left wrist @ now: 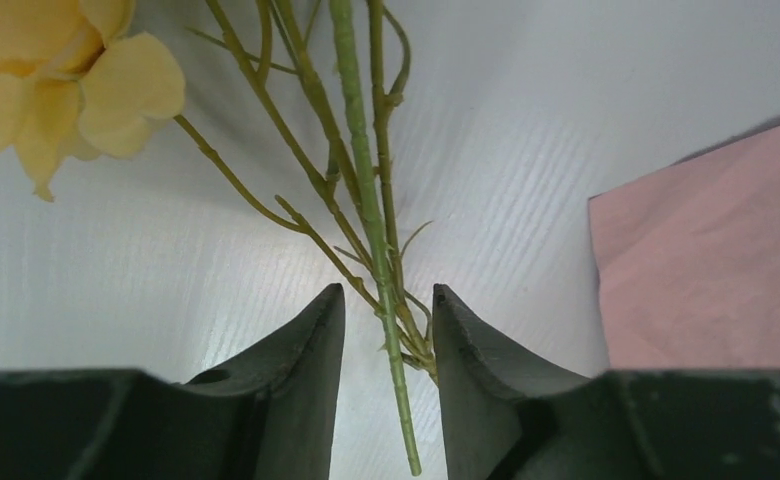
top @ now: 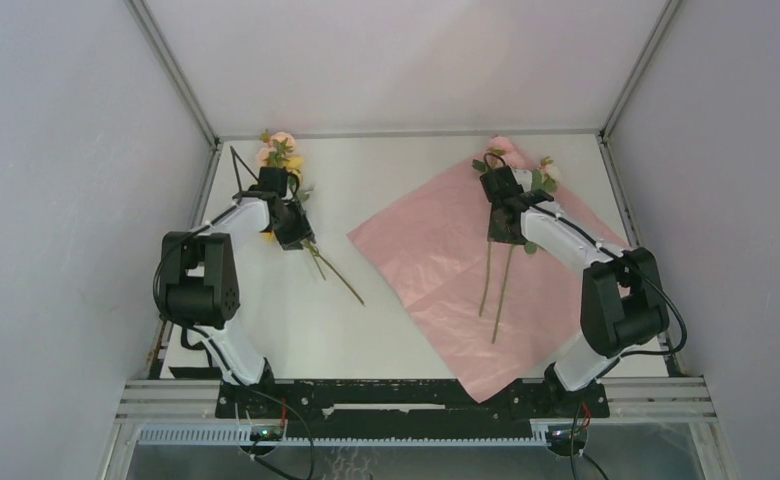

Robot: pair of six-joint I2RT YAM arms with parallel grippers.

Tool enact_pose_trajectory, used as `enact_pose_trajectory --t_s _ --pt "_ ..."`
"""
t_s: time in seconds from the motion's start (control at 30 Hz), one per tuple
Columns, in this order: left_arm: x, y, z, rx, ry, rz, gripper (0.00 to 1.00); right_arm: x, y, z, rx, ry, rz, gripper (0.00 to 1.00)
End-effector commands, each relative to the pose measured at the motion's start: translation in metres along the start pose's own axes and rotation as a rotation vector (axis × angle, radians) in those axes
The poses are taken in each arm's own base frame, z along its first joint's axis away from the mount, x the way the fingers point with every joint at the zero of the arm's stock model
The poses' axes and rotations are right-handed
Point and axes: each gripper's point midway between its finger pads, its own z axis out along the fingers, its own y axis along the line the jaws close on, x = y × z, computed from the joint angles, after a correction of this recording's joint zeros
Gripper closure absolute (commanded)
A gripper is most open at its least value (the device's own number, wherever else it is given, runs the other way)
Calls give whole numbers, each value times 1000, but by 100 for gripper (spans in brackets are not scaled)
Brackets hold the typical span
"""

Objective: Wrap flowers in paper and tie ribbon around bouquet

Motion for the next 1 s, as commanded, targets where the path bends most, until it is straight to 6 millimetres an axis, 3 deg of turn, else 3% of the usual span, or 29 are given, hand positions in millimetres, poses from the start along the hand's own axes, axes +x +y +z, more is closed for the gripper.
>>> enact_pose_trajectory --t_s 0.0,0.23,0.47,0.7,0.83,0.9,0.97 --pt "-14 3 5 -47 -37 -8 59 -17 10 -32 -44 -107 -37 55" --pt "-55 9 -3 -114 -190 30 75 -18 16 -48 -58 -148 -83 55" --pt "-42 11 3 -101 -118 31 97 -18 18 -61 -70 -175 -108 55" --pt "-26 -2 -37 19 -137 90 99 -11 32 -78 -112 -199 -152 55" --pt "6 8 -54 54 -103 118 97 9 81 -106 -284 -218 -243 55" --pt "27 15 -51 71 -48 119 95 23 121 -126 -428 -232 -293 55" --pt "48 20 -45 87 15 125 98 46 173 -152 -627 -232 -354 55"
